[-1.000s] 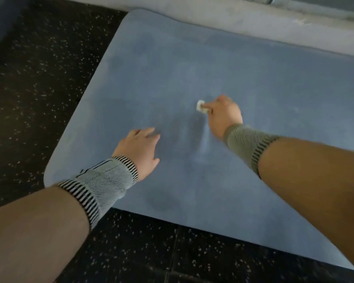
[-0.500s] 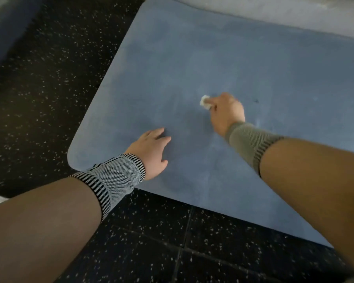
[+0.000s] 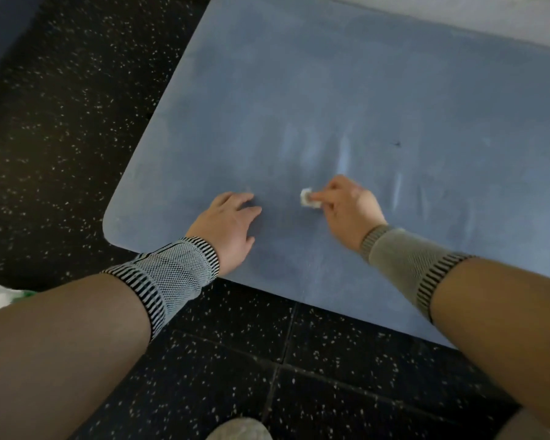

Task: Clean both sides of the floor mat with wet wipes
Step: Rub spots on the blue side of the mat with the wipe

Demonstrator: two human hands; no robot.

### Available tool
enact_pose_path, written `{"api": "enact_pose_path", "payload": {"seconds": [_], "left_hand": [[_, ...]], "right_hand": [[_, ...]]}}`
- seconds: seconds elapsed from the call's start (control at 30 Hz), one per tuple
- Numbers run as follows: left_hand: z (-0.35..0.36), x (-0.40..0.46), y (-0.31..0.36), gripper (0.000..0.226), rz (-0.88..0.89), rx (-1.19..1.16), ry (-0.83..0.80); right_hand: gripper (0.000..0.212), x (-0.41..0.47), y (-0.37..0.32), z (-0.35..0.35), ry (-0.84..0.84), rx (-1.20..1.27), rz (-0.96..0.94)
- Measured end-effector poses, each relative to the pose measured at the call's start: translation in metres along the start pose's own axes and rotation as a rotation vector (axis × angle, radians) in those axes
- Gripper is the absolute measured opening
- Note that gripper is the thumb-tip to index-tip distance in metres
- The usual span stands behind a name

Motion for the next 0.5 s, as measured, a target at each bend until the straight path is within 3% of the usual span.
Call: {"api": "enact_pose_path", "payload": {"seconds": [0.1,0.2,0.3,0.43,0.5], "left_hand": [[0.001,-0.011,0.004,0.051,0.043,0.022,0.013],[0.004,-0.020,0.008,0.050,0.063,0.006,-0.008],[0.004,-0.028,0.009,0.051,0.057,-0.003,-0.023],[0.007,-0.047,0.004,0.058,0.042,0.057,-0.095],[0.009,-0.055,0.003,0.062,0.012,0.062,-0.114]], "right_hand": [[0.027,-0.015,-0.001,0.013,0.037,0.052,0.119],[0.020,-0.071,-0.026,0.034,-0.053,0.095,-0.065],[0.033,-0.083,-0.022,0.034,-0.147,0.030,-0.146],[0.029,-0.084,0.015,0.020,0.091,0.086,0.322],[0.027,-0.101,0.007,0.025,0.112,0.134,0.395]]}}
Point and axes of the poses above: each hand's wrist, its own x-axis towards the middle knuckle, its own z-axis out of the palm, y = z × x, the point moved 3 cm from there along x, towards the middle knuckle, and after that the axes turned 10 degrees about z, right-handed, at the moved point
